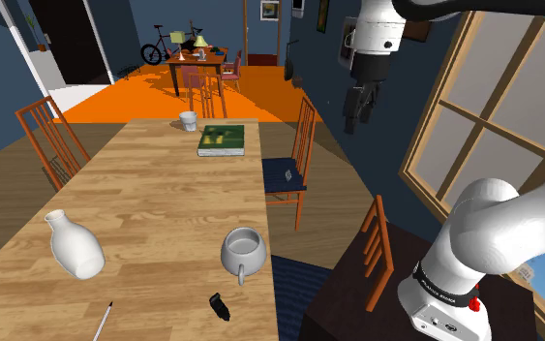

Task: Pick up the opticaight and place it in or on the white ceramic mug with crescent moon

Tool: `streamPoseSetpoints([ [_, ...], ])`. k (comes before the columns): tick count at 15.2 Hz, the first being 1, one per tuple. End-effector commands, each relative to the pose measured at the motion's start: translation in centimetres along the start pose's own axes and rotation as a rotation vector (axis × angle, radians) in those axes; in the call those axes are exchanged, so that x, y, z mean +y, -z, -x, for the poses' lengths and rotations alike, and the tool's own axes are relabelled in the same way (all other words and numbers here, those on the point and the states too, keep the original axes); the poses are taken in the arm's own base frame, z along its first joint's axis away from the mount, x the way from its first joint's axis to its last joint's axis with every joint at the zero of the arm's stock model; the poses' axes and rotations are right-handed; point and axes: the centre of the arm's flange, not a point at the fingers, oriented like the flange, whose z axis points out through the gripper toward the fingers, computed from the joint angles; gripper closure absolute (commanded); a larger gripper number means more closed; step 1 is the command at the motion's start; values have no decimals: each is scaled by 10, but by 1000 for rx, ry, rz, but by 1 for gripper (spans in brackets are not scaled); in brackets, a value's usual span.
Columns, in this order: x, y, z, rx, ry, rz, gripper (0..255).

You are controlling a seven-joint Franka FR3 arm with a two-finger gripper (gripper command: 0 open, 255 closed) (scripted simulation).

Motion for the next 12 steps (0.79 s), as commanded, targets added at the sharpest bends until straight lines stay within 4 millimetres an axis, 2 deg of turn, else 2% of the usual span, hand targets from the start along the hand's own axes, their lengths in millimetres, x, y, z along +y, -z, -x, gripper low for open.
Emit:
streamPoseSetpoints([
  [1, 0, 0, 0, 0, 0, 0, 0],
  [12, -84, -112, -38, -7, -34, 1, 0],
])
